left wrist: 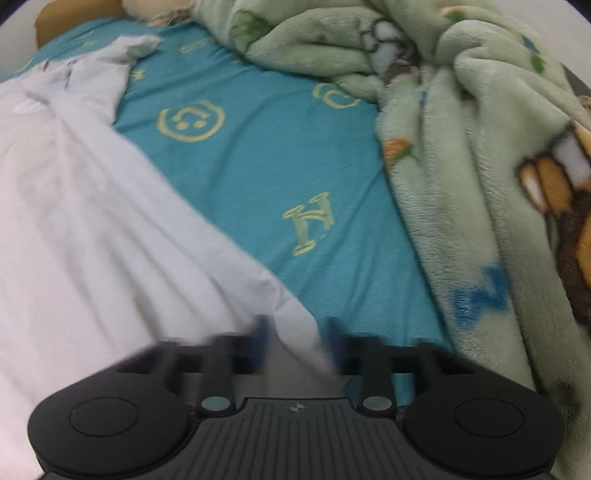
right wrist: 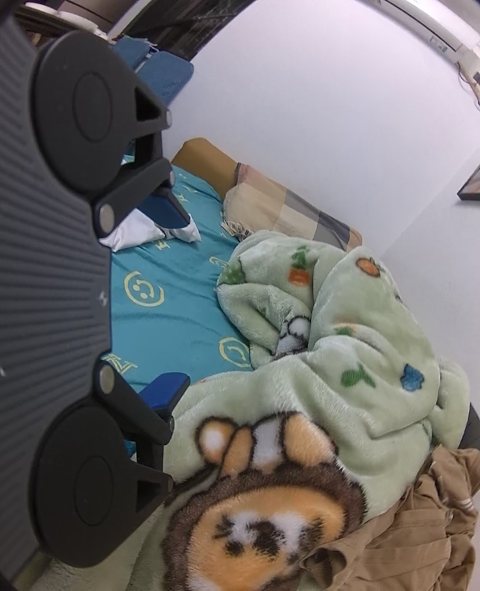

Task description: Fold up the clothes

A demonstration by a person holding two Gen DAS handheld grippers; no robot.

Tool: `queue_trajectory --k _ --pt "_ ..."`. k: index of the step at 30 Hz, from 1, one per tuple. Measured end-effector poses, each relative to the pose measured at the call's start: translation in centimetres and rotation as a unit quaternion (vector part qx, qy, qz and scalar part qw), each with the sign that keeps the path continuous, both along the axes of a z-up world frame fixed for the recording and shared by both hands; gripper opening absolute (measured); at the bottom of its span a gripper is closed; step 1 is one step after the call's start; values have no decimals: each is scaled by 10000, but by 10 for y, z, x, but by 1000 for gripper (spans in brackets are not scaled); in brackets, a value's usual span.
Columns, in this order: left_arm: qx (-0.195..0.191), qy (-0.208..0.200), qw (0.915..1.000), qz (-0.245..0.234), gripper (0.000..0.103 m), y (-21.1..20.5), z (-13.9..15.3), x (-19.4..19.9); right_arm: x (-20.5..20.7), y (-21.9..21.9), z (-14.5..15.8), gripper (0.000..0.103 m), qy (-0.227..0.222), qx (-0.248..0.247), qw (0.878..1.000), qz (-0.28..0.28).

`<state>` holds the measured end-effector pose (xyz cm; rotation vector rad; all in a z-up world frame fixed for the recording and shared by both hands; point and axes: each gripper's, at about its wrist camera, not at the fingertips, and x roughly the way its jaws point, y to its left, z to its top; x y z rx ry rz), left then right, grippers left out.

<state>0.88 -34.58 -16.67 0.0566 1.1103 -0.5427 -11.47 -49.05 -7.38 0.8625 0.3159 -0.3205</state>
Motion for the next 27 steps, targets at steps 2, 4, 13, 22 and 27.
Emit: queue_trajectory --k 2,4,13,22,27 --pt "-199 123 9997 85 5 10 4 3 3 0 -1 87 68 7 10000 -3" --pt "-392 106 9991 100 4 21 15 2 3 0 -1 87 100 -32 9999 -3" --pt "-1635 201 9849 530 4 141 89 -19 5 19 13 87 218 -500 9984 150" --pt "-1791 437 9720 1460 4 281 110 -49 10 55 32 87 354 -1215 9899 636" --pt "-1513 626 9707 1758 4 309 84 -41 13 74 37 87 492 -1530 9833 858"
